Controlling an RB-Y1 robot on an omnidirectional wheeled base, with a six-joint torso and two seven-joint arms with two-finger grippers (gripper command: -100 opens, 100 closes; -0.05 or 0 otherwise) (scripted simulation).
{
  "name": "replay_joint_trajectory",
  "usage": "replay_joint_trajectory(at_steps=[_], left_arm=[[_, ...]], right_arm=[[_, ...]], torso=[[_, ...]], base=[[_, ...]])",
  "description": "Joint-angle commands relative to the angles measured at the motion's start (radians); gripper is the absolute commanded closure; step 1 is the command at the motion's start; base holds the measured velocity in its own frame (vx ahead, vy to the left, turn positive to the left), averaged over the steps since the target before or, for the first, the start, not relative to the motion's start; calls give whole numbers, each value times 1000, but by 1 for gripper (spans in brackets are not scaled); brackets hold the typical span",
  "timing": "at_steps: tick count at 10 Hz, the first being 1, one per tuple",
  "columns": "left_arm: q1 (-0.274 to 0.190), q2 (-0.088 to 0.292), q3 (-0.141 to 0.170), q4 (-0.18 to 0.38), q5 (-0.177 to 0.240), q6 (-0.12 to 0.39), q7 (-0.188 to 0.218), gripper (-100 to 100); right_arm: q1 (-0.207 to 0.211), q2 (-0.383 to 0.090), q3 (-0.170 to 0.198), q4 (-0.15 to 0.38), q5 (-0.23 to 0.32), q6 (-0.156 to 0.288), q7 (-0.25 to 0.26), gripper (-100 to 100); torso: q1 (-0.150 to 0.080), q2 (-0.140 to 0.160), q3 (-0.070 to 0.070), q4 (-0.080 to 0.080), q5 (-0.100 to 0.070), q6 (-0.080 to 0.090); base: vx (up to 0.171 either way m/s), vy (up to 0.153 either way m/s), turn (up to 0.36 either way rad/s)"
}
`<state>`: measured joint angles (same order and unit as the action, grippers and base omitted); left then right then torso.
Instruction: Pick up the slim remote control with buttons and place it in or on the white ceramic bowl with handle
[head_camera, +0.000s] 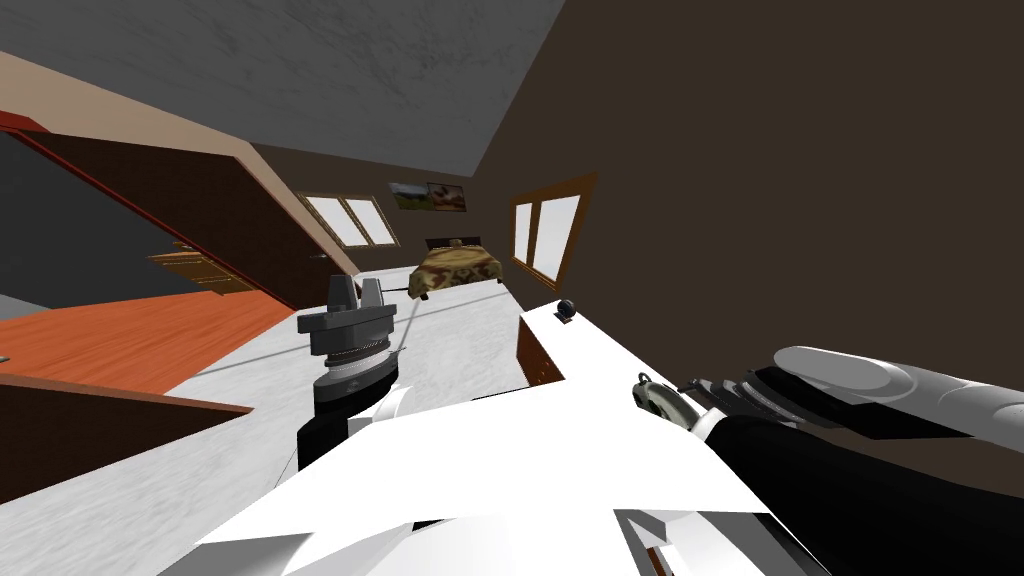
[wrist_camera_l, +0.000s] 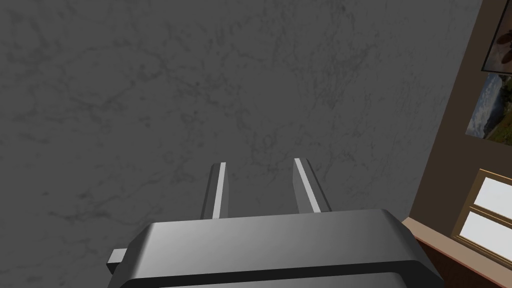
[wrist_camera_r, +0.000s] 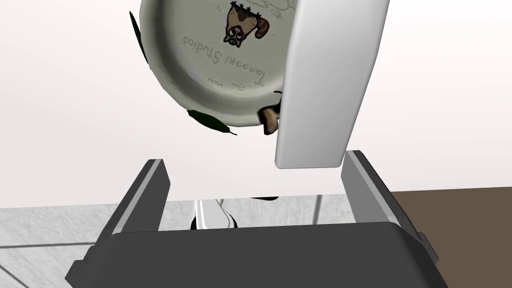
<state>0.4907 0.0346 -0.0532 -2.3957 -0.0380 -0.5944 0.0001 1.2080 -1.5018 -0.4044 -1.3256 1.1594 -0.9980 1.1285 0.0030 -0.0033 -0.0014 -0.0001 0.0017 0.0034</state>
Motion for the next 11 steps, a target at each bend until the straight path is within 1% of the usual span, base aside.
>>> replay_joint_trajectory(at_steps=[1,4,5,6,8,11], left_arm=[[0,0,0,0,0,0,0,0],[0,0,0,0,0,0,0,0],[0,0,0,0,0,0,0,0],[0,0,0,0,0,0,0,0],[0,0,0,0,0,0,0,0],[0,0,0,0,0,0,0,0]], right_arm=[[0,0,0,0,0,0,0,-100],[0,0,0,0,0,0,0,-100],[-50,15,-50,50,-50,50,-50,-100],[-55,15,-31,119,-89,64,-56,-100],[-55,15,-50,127,-156,114,-93,-100],[-55,15,-50,127,-241,198,-181,-100]], torso=[[0,0,0,0,0,0],[0,0,0,0,0,0],[0,0,0,0,0,0],[2,-2,-1,0,0,0],[1,-3,-2,-1,1,0],[0,-1,0,0,0,0]], base=[[6,3,-18],[-1,-1,4],[39,48,-128],[79,44,-93],[30,8,7],[4,0,8]])
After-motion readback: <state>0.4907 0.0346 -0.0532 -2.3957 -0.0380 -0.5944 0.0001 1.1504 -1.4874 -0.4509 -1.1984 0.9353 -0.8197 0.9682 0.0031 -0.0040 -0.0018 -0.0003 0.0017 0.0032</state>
